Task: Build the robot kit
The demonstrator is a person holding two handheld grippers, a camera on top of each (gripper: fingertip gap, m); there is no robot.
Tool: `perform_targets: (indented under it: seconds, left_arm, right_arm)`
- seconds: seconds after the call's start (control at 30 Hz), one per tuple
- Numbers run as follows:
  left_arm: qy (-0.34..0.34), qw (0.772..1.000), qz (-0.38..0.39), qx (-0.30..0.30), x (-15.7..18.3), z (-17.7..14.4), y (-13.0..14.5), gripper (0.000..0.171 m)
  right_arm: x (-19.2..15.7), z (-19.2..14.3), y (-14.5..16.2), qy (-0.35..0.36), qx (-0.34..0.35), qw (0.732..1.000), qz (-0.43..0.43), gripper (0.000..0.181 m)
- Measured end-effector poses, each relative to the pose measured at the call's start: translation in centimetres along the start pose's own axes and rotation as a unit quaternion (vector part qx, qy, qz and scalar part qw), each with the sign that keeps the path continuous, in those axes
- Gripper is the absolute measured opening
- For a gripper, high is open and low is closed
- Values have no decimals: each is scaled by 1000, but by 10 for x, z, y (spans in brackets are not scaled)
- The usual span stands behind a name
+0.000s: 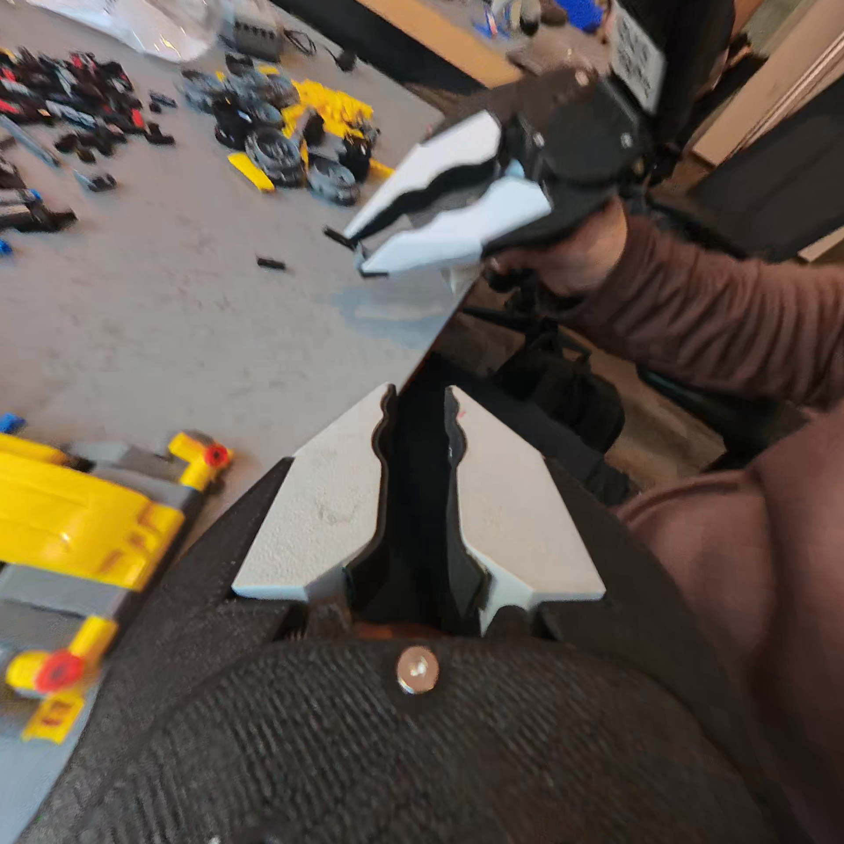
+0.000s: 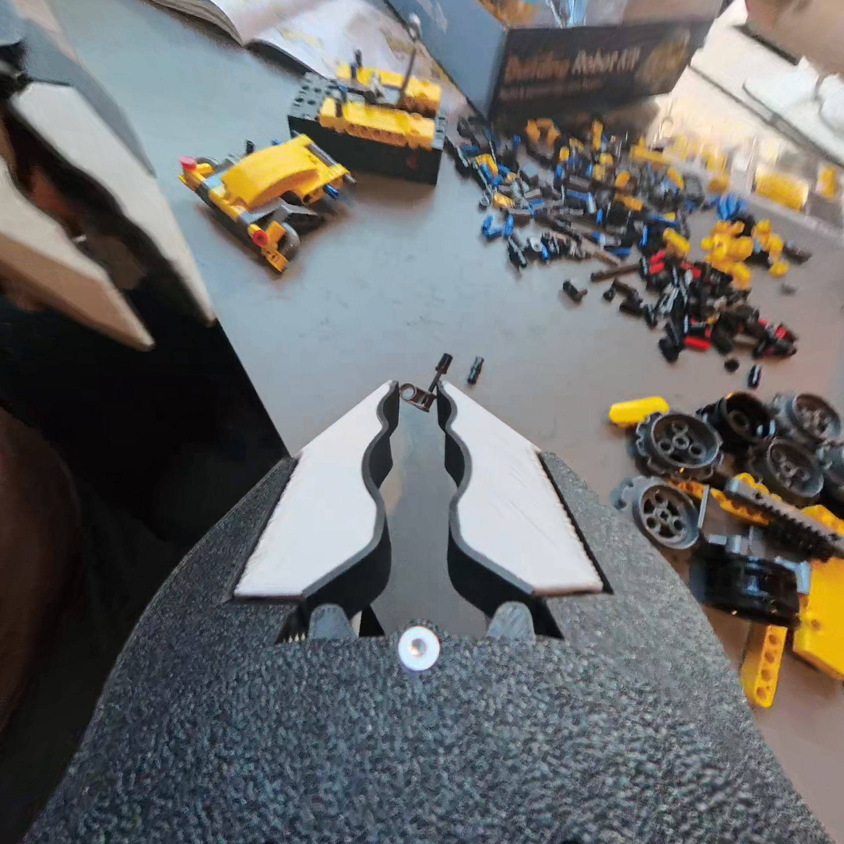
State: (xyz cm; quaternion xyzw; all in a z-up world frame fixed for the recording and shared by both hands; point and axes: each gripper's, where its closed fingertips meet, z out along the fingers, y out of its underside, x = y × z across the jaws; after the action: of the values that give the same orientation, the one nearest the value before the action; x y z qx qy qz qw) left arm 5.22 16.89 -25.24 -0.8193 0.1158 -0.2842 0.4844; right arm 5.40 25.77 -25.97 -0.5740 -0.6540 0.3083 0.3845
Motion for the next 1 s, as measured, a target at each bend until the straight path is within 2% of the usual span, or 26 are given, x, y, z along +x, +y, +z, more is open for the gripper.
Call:
perform_targets:
  seconds: [0.17,0.27,0.33,0.4,0.53,0.77,1.0]
  left_arm:
    - [-24,999,-24,27,-28,9,-40,21]
    - [52,995,-76,30,-14,15,-54,25]
    - [117,987,-109,30,3,18,-61,26]
    - [148,981,-122,34,11,17,-68,27]
    - [129,986,-101,14,9,20,-71,22]
    - [162,981,-107,13,20,19,-86,19]
    - [144,987,-73,9,23,24,-87,6]
  right_arm:
    - [-16,-22,-43,12,117,990,-76,12]
    - [-24,-31,-58,13,172,981,-85,13]
    - [-27,-32,-60,8,184,980,-80,9]
    - [-29,-34,-61,5,193,978,-81,13]
    - [-27,-40,-65,37,197,974,-107,13]
    - [-27,-45,-71,89,194,961,-175,12]
    - [-29,-49,-77,131,198,945,-224,12]
